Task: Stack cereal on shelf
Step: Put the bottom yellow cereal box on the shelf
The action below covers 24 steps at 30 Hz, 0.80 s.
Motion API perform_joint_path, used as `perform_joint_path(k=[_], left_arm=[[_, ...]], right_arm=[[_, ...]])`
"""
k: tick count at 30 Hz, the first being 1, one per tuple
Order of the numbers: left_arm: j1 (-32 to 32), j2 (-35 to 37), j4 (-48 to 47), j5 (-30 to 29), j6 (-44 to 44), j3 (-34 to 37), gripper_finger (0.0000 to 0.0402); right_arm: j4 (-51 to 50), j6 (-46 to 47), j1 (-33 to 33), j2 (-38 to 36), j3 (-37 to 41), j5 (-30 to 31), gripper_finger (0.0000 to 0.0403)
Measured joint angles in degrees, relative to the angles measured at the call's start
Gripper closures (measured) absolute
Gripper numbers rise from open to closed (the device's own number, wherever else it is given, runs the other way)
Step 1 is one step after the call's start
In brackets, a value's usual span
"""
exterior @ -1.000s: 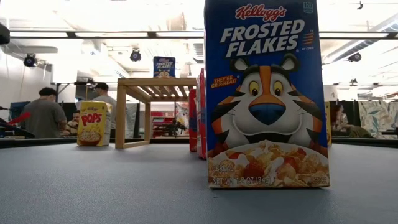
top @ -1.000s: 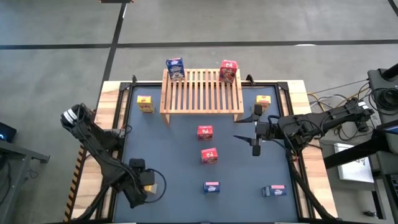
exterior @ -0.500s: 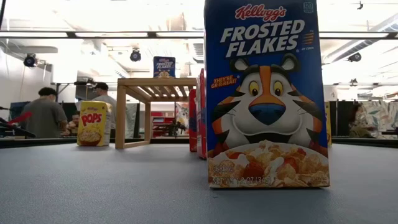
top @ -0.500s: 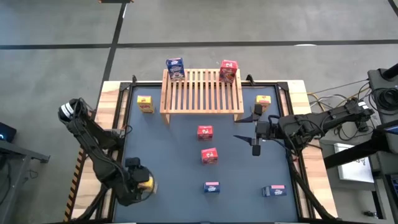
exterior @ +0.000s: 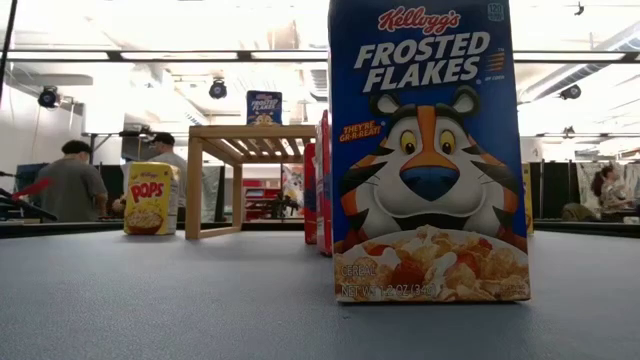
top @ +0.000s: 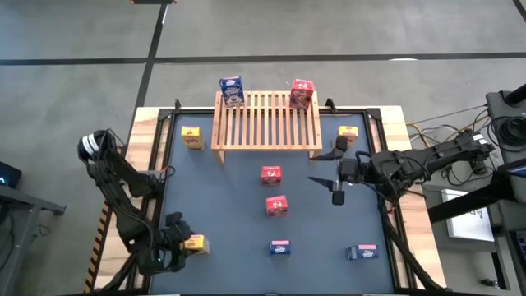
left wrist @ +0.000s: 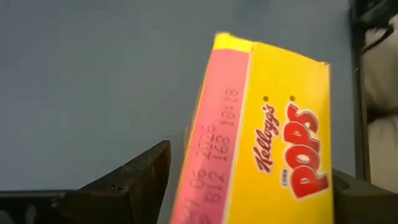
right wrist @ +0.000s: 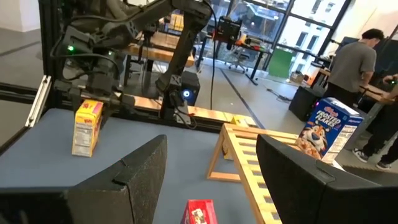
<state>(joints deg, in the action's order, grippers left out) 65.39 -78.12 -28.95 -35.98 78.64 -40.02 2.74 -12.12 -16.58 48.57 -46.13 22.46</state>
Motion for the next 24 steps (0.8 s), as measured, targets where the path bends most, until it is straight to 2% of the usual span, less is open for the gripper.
perform_joint_path(k=[5, 9, 20, 24], left_arm=[[1.61, -1.18, 5.21, -5.42, 0.94, 3.24, 0.0159], [2.57, -2.63, 9.12, -7.23, 1.69, 5.12, 0.0169], [4.59, -6.51, 10.95, -12.02, 2.65, 3.40, 0.0173], [4.69, -6.83, 10.59, -12.44, 2.92, 2.27, 0.0200]], right_arm=[[1.11, -0.53, 0.09, 1.37, -0.09, 0.02, 0.0165], [1.16, -0.78, 0.09, 2.94, -0.78, 0.03, 0.0165], [1.03, -3.15, 0.09, 7.40, -3.33, 0.02, 0.0165], [0.84, -4.08, 0.09, 8.64, -4.35, 0.02, 0.0165]])
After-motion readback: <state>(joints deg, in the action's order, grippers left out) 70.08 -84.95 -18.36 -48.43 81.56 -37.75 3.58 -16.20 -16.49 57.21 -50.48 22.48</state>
